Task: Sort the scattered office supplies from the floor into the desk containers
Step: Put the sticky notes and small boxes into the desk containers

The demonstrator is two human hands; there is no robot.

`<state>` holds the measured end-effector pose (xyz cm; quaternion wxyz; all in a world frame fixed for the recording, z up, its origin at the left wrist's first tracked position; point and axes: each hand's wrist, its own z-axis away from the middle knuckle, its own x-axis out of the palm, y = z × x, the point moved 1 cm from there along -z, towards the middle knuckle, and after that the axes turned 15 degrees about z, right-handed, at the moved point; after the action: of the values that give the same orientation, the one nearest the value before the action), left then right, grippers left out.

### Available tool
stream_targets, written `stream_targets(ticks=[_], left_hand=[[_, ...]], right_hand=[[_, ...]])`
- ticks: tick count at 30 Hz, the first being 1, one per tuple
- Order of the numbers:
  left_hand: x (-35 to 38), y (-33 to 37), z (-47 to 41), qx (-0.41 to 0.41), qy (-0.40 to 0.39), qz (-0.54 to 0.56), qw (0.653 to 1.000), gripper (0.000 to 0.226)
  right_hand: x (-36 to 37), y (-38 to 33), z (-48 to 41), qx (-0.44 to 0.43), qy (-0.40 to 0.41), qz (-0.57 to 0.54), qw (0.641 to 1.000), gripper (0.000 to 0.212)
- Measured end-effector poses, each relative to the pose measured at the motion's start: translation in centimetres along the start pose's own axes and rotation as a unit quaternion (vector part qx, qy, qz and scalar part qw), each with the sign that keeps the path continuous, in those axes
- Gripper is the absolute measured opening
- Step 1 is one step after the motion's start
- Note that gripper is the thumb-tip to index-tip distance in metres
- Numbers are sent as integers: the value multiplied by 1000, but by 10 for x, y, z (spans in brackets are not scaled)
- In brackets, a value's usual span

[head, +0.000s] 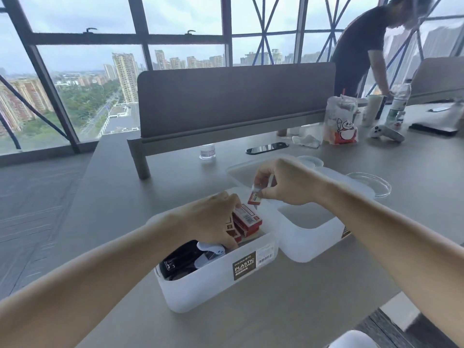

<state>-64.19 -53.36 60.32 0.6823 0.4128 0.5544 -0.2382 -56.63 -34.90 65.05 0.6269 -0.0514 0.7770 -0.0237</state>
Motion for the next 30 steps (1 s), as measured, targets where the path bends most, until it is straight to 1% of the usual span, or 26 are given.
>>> stream_targets(ticks=[2, 4, 7, 10, 13, 16, 19, 22, 24, 27, 30], left_hand=[[4, 2, -3, -11, 7, -25, 1000, 91], [8, 3, -5, -30, 27, -25, 999, 89], [13, 7, -4, -57, 58, -3, 997, 76], [15, 9, -2, -61, 56, -17, 996, 66], [13, 6, -1, -49, 45, -18, 998, 74], [12, 2, -4, -22, 57, -12, 998, 83], [12, 3, -9, 30, 59, 1, 998, 72], [14, 5, -10, 71, 33, -12, 997, 55], [14, 5, -10, 67, 21, -8, 997, 52], [13, 3, -10, 57, 27, -13, 998, 45], [14, 2, -8, 39, 36, -8, 999, 46]], right_hand=[[2, 0, 0, 1, 5, 5, 1000, 8], [6, -1, 0, 1, 16, 1, 1000, 9], [16, -4, 3, -6, 26, -11, 1000, 11], [29, -5, 8, -18, 33, -8, 999, 9], [38, -4, 14, -17, 37, -17, 999, 8], [40, -3, 15, -24, 50, -15, 998, 10], [39, -3, 15, -36, 61, -3, 997, 9], [39, -2, 17, -31, 75, -10, 997, 9], [40, -2, 18, -32, 83, -23, 996, 12], [41, -1, 18, -36, 86, -25, 995, 7], [42, 0, 17, -38, 90, -27, 995, 7]])
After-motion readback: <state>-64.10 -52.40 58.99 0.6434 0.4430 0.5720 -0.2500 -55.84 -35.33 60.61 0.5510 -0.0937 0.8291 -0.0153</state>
